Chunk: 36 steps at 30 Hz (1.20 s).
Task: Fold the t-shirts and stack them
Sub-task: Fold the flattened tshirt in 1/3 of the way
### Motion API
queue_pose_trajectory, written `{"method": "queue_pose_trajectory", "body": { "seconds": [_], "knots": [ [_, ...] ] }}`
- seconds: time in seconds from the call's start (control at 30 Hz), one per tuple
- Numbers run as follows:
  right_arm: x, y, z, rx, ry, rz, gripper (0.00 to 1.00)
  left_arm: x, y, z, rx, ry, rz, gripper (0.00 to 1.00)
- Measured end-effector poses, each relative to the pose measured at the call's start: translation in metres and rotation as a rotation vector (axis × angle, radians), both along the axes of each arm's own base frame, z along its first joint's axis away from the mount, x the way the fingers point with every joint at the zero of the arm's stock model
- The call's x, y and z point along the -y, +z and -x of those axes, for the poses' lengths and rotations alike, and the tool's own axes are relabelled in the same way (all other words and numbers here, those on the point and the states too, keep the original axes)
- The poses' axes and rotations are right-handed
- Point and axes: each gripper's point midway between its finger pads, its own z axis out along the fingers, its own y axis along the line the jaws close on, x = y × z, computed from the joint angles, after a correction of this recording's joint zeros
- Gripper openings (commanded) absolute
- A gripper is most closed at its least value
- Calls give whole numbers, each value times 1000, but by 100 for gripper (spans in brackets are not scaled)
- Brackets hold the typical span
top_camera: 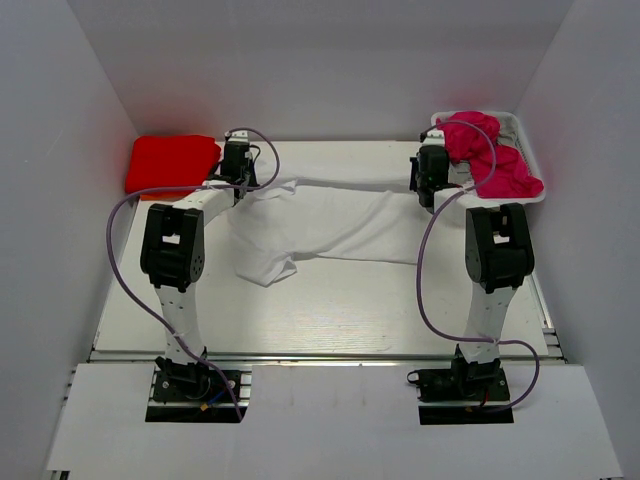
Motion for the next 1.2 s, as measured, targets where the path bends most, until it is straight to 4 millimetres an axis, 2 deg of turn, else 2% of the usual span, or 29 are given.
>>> {"method": "queue_pose_trajectory", "body": {
  "seconds": [0.07,0.13,0.23,0.27,0.33,0.37,0.47,0.53,0.57,0.6,0.63,0.67,0.7,0.73,0.83,0.97,1.1,1.17,1.2],
  "knots": [
    [1,-6,4,-17,-3,-2,2,0,-4,4,-23,5,2,0],
    [1,-13,11,-40,-8,-6,4,-1,-8,8,-50,9,1,5],
    [2,-20,16,-62,-14,-11,13,-1,-13,12,-86,13,1,19],
    [2,-21,17,-68,-16,-12,19,-1,-16,14,-99,12,2,24],
    [3,-23,18,-75,-26,-20,25,-1,-22,18,-124,13,6,29],
    [3,-23,19,-78,-31,-24,33,-1,-24,20,-134,12,5,35],
    [3,-24,22,-89,-38,-33,41,-2,-31,25,-161,16,3,42],
    [2,-20,24,-92,-37,-38,43,-3,-35,30,-179,15,-3,55],
    [1,-17,25,-91,-31,-46,49,-3,-37,31,-186,16,-3,62],
    [-1,-11,25,-84,-25,-54,52,-3,-38,33,-192,16,-4,75],
    [-3,-5,25,-75,-16,-65,56,-3,-38,34,-198,12,-5,82],
    [-7,6,25,-55,4,-79,64,-3,-37,35,-201,15,2,99],
    [-10,14,25,-43,21,-94,68,-2,-35,36,-200,8,0,100],
    [-15,20,26,-37,47,-106,81,-1,-32,36,-199,0,6,100],
    [-29,38,25,-12,117,-149,90,6,-15,30,-168,-26,27,100],
    [-50,53,21,-4,213,-203,90,25,26,5,-76,-102,90,100],
    [-67,62,7,11,285,-249,90,53,71,-35,45,-207,161,100],
    [-74,58,2,3,304,-269,90,67,78,-49,79,-265,196,100],
    [-75,52,0,-8,307,-276,90,71,74,-52,77,-285,207,100]
  ]
}}
